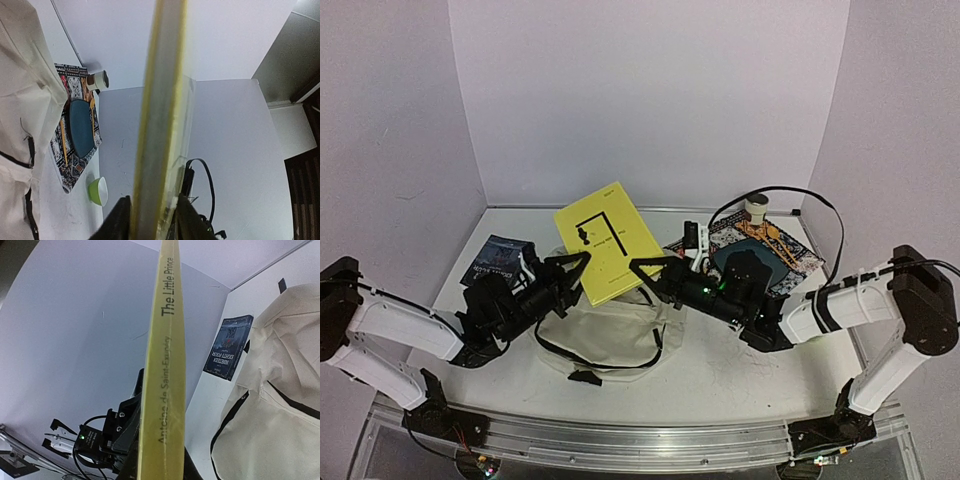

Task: Pack the student bag
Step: Pass from the left arm to the right, then pick up the largest pocket of the bag from the student bag.

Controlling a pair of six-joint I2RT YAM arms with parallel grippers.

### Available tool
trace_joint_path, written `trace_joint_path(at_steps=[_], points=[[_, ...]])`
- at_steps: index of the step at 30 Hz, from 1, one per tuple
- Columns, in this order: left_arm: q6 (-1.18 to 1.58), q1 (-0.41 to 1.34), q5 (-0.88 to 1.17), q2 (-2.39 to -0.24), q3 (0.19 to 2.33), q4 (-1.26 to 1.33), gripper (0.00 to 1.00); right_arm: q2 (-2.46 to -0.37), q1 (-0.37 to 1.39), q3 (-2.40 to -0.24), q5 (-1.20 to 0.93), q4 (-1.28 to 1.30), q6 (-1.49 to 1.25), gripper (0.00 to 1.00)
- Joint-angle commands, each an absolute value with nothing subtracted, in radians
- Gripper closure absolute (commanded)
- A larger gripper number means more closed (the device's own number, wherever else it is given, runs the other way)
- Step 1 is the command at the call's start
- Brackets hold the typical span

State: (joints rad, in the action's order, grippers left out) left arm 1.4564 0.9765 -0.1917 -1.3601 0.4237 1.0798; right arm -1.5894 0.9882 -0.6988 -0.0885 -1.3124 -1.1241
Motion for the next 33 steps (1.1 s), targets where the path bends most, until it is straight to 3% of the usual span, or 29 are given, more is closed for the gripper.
trace_joint_path(at_steps=[1,6,13,22,33], points=[[1.383,0.987,-0.211,-1.257,0.347,1.16,0.6,-1.543,0.97,-0.65,-0.074,-2.02,-0.99,1.0],[1.176,0.971,-0.182,-1.191,0.299,1.062,0.4,-1.512,0.962,-0.558,-0.055,-2.02,-1.003,1.0],[0.825,0.952,-0.114,-1.047,0.416,0.51,0.27,-1.432,0.956,-0.407,-0.026,-2.018,-1.014,1.0],[0.403,0.948,-0.106,-1.071,0.736,-0.239,0.22,-1.311,0.949,-0.236,0.0,-2.01,-1.043,1.0],[0.003,0.953,0.013,-1.28,0.927,-0.609,0.23,-1.103,0.947,-0.12,0.037,-1.887,-1.043,1.0]])
